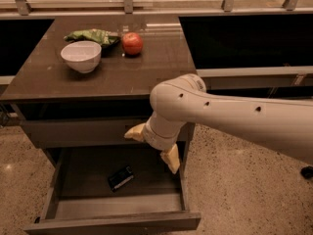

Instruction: Pick rxbar blueberry from middle drawer and place on counter

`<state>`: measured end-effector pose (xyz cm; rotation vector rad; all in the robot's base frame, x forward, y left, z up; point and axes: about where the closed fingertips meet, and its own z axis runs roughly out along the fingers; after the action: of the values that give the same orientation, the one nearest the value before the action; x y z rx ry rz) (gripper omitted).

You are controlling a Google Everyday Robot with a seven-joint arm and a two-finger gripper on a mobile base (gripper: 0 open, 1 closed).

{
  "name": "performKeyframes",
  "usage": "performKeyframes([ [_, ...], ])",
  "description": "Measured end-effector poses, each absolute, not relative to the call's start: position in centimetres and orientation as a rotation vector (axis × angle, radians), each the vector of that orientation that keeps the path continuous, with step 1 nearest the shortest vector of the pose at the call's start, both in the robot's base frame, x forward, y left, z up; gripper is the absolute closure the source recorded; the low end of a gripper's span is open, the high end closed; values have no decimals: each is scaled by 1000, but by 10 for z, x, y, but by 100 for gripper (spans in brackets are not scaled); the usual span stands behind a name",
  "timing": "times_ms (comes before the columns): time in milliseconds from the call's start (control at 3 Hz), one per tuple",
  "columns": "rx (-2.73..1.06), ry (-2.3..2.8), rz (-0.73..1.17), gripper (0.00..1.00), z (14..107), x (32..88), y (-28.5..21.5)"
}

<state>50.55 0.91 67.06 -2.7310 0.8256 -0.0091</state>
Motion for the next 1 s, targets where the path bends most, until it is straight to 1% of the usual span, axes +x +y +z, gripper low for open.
performKeyframes([
  [333, -2702, 832, 161, 0, 631, 501, 10],
  [667, -2702, 833, 161, 0, 631, 501, 10],
  [1000, -2627, 955, 183, 0, 609, 500, 18],
])
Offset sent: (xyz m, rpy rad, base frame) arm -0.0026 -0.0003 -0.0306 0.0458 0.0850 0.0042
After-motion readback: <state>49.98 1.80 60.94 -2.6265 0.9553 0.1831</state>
